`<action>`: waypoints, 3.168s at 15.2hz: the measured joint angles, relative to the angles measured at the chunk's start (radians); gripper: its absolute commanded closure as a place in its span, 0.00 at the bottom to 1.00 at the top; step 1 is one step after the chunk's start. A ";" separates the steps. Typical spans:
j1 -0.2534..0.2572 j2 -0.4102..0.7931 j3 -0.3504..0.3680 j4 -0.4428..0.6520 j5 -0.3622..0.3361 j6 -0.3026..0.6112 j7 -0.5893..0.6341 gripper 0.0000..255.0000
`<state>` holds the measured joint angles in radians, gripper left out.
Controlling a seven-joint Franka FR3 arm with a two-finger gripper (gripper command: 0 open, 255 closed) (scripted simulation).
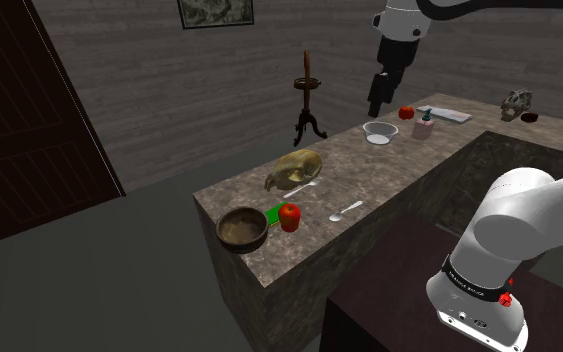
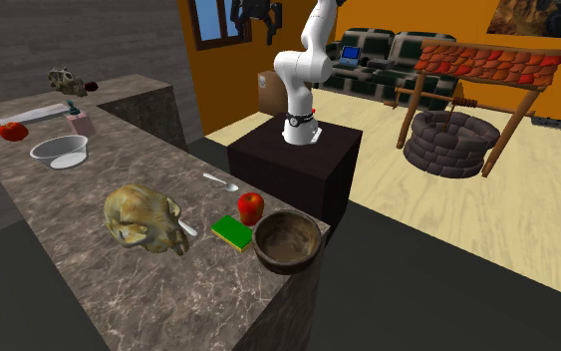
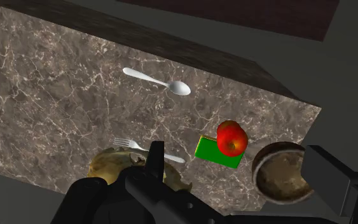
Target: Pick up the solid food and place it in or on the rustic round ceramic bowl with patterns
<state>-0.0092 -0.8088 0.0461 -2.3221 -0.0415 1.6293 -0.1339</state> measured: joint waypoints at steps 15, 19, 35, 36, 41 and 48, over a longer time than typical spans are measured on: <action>-0.015 0.390 0.101 -0.036 0.037 0.319 0.189 0.00; -0.020 0.532 0.125 -0.002 0.032 0.395 0.247 0.00; 0.005 1.163 0.143 0.299 -0.042 0.595 0.468 0.00; 0.009 1.209 0.139 0.330 -0.046 0.603 0.477 0.00; 0.024 1.333 0.129 0.410 -0.054 0.624 0.505 0.00; 0.029 1.383 0.122 0.401 -0.065 0.682 0.513 0.00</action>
<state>0.0203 0.5738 0.1681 -1.9216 -0.1064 2.3116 0.3796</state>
